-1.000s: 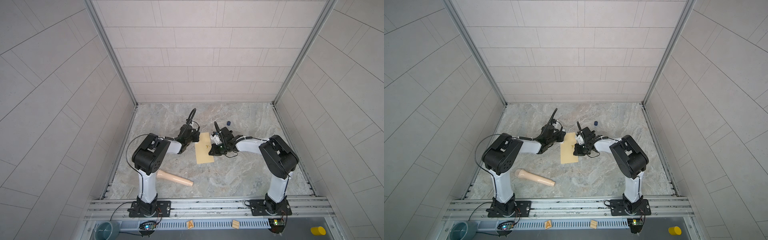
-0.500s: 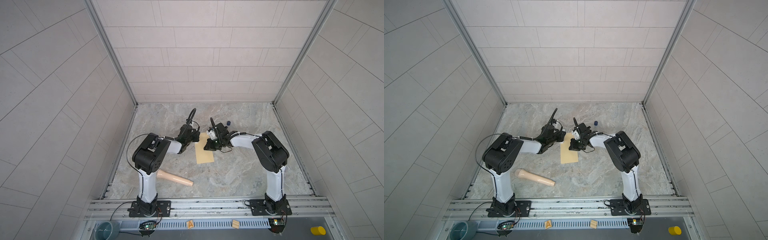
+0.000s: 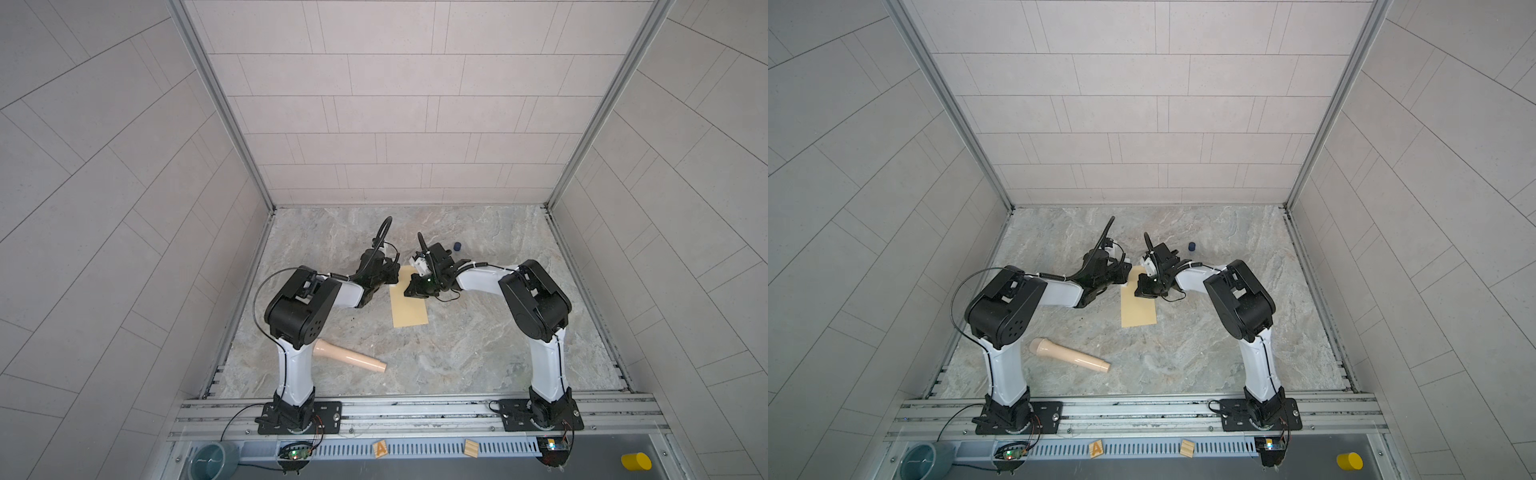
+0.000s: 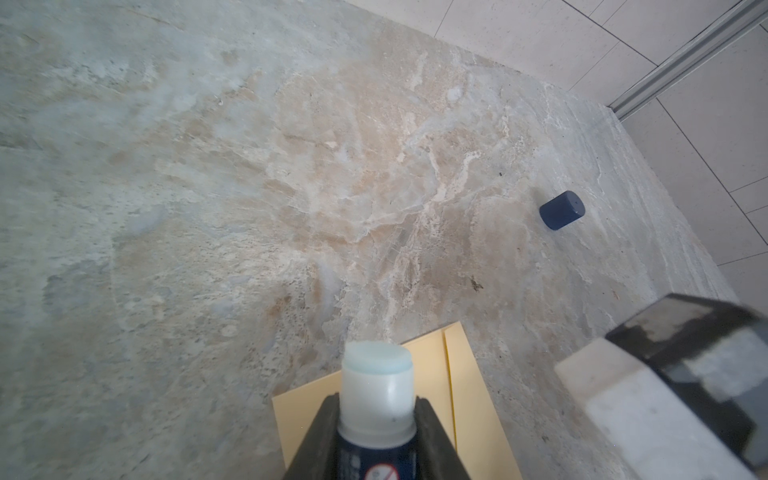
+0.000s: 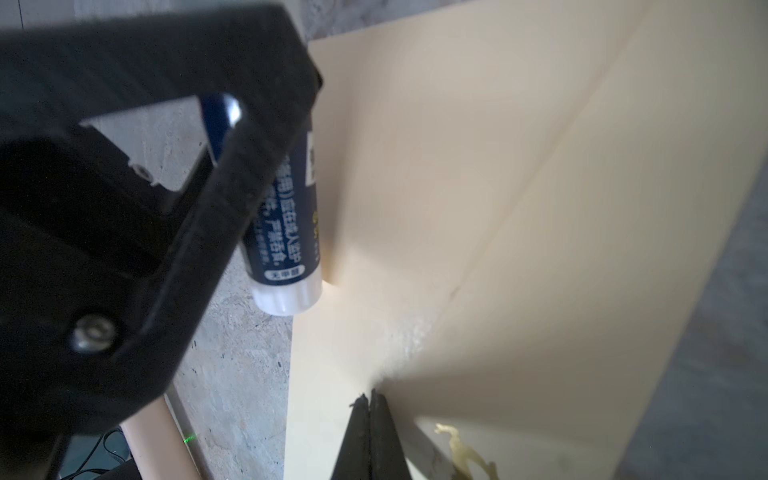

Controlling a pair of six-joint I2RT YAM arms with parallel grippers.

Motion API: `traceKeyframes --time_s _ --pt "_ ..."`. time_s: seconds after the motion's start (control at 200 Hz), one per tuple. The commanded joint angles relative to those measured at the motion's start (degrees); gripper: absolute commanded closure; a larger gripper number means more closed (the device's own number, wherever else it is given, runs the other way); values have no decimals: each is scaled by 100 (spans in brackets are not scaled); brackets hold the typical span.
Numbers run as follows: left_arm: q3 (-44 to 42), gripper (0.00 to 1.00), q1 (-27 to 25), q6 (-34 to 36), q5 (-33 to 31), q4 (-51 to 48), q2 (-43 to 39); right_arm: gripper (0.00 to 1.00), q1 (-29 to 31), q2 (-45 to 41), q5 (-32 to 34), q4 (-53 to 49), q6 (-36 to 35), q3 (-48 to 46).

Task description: Place the letter into the envelope and seal it

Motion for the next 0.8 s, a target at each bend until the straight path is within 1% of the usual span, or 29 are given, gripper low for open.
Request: traceKeyframes --time_s 0.0,0.12,0.195,0.325,0.505,0.565,0.62,0.745,0.796 --pt "-43 100 35 49 53 -423 -130 100 -21 -253 211 -145 -36 48" --pt "-77 100 28 70 128 -573 -547 100 -135 -899 344 -122 -104 -59" --pt "-107 100 35 70 213 -651 -882 95 -244 -1385 419 -114 -152 -193" --pt "-181 100 35 47 444 -716 -1524 83 -454 -2248 447 37 -184 -527" --pt "-346 100 35 -188 833 -708 -2492 66 -533 -3293 295 501 -425 -1169" --pt "-411 100 28 -316 974 -676 -2791 60 -536 -3624 146 956 -418 -1519" --pt "-478 100 31 -445 1114 -636 -3060 55 -536 -3917 73 1611 -295 -1939" --pt "-730 100 33 -907 1333 -314 -3611 48 -536 -4417 -40 3526 449 -2979" --pt "-829 100 35 -1136 1416 -112 -3798 42 -530 -4491 -117 4046 711 -3204"
